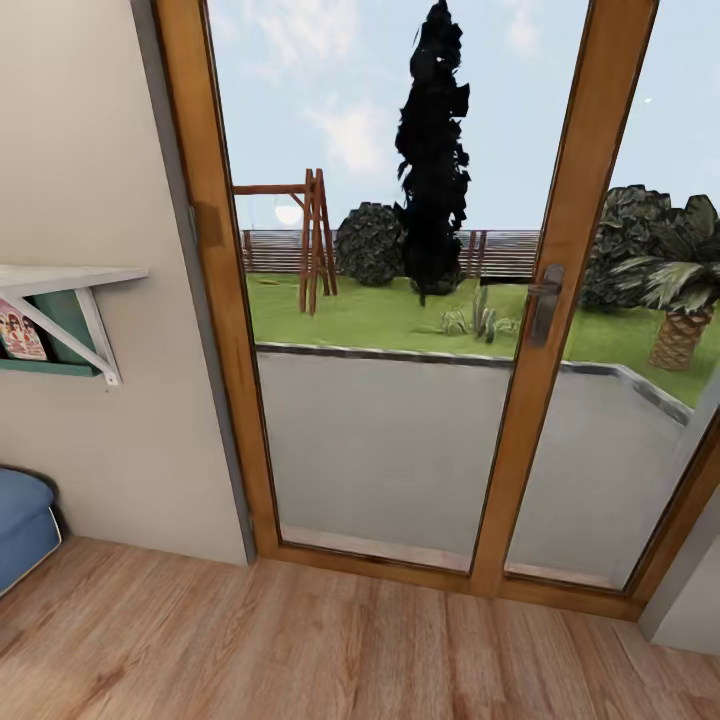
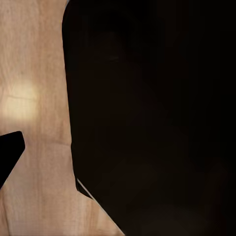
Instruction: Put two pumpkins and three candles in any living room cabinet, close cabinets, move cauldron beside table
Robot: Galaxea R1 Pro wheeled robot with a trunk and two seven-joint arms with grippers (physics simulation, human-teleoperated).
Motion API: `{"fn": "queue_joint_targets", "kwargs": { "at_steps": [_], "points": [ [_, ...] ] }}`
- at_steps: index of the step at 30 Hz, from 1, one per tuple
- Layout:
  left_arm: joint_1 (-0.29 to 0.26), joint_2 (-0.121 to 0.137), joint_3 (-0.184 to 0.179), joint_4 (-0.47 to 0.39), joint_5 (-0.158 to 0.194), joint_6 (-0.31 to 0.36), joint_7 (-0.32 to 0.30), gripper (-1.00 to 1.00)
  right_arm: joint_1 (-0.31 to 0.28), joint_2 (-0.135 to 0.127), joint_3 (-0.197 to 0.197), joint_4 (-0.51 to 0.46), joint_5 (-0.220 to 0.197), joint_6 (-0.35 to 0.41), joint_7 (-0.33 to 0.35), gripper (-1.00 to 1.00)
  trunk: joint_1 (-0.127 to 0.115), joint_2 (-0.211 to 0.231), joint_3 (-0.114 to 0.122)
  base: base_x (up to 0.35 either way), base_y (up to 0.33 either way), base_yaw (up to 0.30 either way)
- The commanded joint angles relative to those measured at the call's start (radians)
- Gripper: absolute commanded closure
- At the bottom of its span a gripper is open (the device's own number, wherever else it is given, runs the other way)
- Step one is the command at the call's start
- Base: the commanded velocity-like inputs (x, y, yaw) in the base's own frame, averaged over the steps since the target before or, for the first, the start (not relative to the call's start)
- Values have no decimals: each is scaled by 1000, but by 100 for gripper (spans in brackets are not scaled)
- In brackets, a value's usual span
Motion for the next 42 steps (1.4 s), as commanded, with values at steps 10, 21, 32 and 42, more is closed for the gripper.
{"fn": "queue_joint_targets", "kwargs": {
  "at_steps": [10,21,32,42],
  "points": [
    [0,-5,0,-34,-1,-6,-6,-100,-58,-3,6,-57,9,-16,0,-100,0,0,0,0,0,0],
    [0,-3,1,-37,2,-6,-4,-100,-116,-3,4,-89,9,-15,0,-100,0,0,0,0,0,0],
    [-1,-3,1,-38,2,-6,-4,-100,-116,-2,4,-89,9,-18,0,-100,0,0,0,0,0,0],
    [-1,-3,1,-38,2,-6,-4,-100,-116,-2,4,-89,9,-17,1,-100,0,0,0,0,0,-40]
  ]
}}
